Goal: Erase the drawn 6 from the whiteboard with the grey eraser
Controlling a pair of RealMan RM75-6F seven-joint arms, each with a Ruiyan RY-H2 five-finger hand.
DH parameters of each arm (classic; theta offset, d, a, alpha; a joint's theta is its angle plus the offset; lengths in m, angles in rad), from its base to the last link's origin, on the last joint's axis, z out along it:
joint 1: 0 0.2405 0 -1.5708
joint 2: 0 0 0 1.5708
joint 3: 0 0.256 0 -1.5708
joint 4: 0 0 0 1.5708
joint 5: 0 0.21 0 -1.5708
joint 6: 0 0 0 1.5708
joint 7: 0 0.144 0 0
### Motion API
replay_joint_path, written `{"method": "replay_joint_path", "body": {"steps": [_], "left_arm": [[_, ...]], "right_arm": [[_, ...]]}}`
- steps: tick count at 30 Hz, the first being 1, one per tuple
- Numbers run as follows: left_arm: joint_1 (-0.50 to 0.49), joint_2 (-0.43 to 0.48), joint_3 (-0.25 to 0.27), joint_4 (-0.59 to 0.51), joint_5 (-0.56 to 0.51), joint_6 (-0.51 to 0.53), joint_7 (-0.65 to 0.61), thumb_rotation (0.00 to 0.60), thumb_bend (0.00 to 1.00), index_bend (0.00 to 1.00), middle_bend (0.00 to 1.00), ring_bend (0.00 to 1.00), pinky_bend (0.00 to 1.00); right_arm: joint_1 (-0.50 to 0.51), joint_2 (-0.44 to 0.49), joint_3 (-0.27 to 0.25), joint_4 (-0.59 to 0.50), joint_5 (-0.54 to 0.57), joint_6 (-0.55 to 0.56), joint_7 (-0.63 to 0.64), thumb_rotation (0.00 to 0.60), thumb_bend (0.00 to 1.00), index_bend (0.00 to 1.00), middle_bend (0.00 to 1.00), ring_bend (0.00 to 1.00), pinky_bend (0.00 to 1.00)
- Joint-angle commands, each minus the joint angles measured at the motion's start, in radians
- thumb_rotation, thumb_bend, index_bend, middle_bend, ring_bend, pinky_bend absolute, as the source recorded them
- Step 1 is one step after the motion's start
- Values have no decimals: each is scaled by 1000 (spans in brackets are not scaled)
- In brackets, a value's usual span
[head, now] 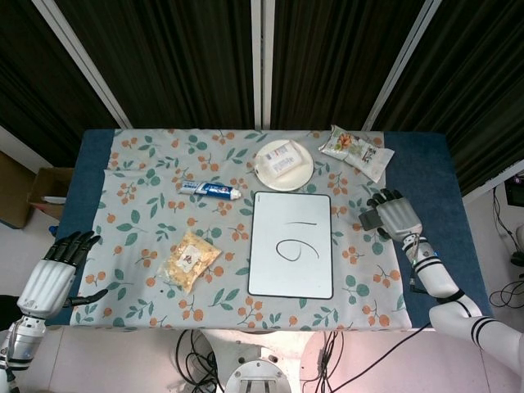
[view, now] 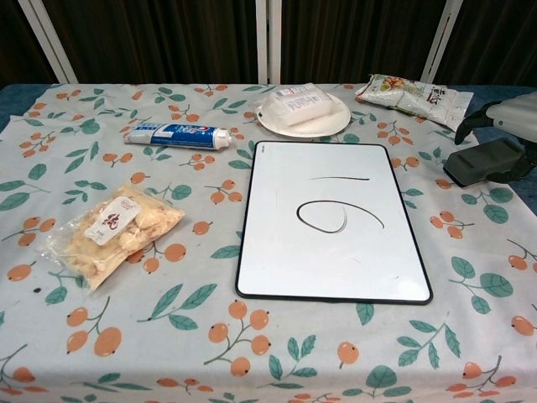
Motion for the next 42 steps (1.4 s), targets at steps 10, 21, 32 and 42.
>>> {"method": "replay_joint_path", "body": {"steps": [10,21,32,42], "left_arm": [[-1,3,0,-2,1,1,1,423,79,101,95,71,162],[0,5,2,-3,-1,0,3,423,79,102,96,71,162],[-1,0,3,4,-2,-4,-3,423,78,102,95,71,162],[-2,-2,4,8,-5,-10,-14,423,79,102,95,71,162]], "right_arm": [[6,-14,-7,9,7,-3,1,600,205,308,233,148,224],[12,-11,-10,1,17,-14,3,600,219,328,234,162,239],[16,-11,-14,1,20,-17,8,600,225,338,279,210,284],[23,-12,-14,-1,24,-23,14,600,230,331,328,246,290]]}}
